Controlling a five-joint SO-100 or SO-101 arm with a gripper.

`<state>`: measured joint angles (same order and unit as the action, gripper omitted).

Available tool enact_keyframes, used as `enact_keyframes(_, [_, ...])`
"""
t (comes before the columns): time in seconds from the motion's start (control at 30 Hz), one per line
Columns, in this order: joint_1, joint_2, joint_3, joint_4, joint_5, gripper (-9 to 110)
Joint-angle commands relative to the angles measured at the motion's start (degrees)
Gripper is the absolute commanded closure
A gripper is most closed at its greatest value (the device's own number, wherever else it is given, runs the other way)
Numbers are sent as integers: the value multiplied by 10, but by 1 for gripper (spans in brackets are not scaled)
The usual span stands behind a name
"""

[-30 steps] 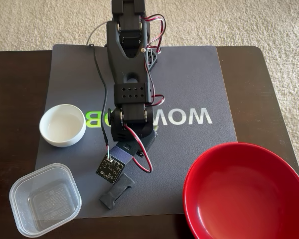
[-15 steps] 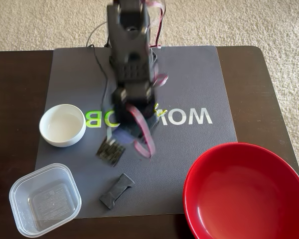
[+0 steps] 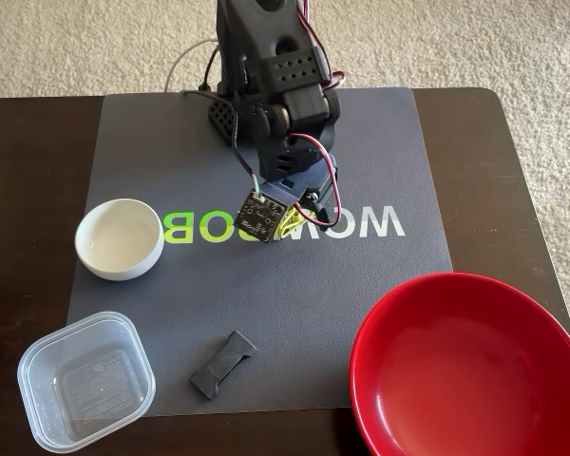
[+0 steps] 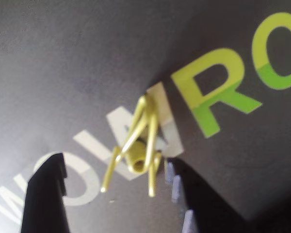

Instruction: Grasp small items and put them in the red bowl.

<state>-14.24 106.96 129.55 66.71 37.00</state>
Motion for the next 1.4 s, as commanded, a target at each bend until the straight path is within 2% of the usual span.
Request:
enact_keyframes(0.0, [18,22,-7,-7,12,77])
enact_keyframes(0.2, [36,20,8,-12,26,83])
enact_keyframes(0.77, [63,-19,42,-78,34,86])
enact_keyframes(1.03, [55,91,134,-78,33,91])
enact_keyframes(1.17, [56,108,149,-78,25,101])
enact_keyframes(1.37, [60,107,149,-92,14,101])
